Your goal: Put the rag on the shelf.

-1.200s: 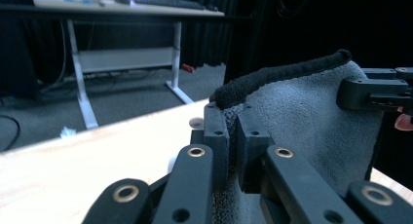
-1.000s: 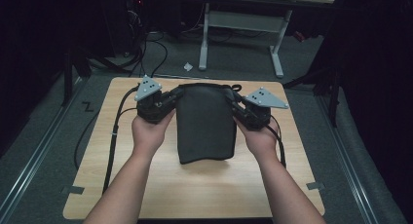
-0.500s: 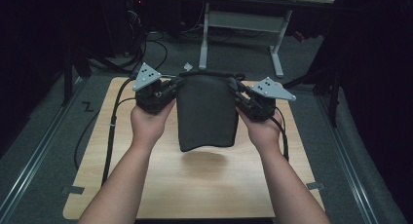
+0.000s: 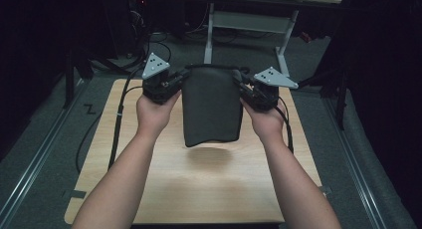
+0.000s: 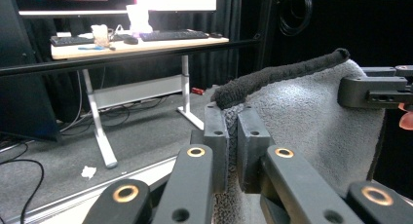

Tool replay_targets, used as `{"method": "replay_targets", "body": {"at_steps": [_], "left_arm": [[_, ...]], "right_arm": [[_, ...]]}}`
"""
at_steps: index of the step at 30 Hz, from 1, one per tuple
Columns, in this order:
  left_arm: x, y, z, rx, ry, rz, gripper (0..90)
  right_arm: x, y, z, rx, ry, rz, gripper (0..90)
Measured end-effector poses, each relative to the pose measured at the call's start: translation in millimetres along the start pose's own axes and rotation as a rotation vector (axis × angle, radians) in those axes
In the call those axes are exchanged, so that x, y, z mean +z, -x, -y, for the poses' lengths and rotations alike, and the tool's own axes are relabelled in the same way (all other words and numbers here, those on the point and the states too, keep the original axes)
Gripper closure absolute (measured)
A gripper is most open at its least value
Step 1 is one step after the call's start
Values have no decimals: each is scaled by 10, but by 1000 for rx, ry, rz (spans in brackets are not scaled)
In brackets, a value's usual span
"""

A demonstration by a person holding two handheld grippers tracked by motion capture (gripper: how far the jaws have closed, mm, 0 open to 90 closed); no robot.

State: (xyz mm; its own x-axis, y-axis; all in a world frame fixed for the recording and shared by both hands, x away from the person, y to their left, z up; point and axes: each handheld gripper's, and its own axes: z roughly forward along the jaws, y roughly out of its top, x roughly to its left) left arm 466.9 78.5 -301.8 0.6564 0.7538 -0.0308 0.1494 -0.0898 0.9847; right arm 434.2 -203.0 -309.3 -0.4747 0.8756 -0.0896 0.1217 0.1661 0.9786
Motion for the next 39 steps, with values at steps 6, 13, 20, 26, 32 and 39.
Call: {"method": "replay_targets", "body": {"at_steps": [6, 13, 20, 26, 32, 39], "left_arm": [[253, -148, 14, -35, -16, -20, 848], [442, -219, -26, -12, -20, -24, 846], [647, -335, 129, -12, -92, -33, 841], [779, -414, 469, -45, -176, -15, 847], [828, -487, 707, -82, -235, 8, 849], [878, -518, 868, -106, -300, 40, 850]], "right_arm": [[259, 157, 33, 32, -13, 5, 776], [399, 310, 1, 7, -25, 13, 775], [578, 420, 69, -7, -83, 7, 772], [768, 483, 325, -10, -197, -25, 770], [849, 473, 494, -39, -251, -45, 769], [921, 516, 678, -13, -293, -58, 768]]}}
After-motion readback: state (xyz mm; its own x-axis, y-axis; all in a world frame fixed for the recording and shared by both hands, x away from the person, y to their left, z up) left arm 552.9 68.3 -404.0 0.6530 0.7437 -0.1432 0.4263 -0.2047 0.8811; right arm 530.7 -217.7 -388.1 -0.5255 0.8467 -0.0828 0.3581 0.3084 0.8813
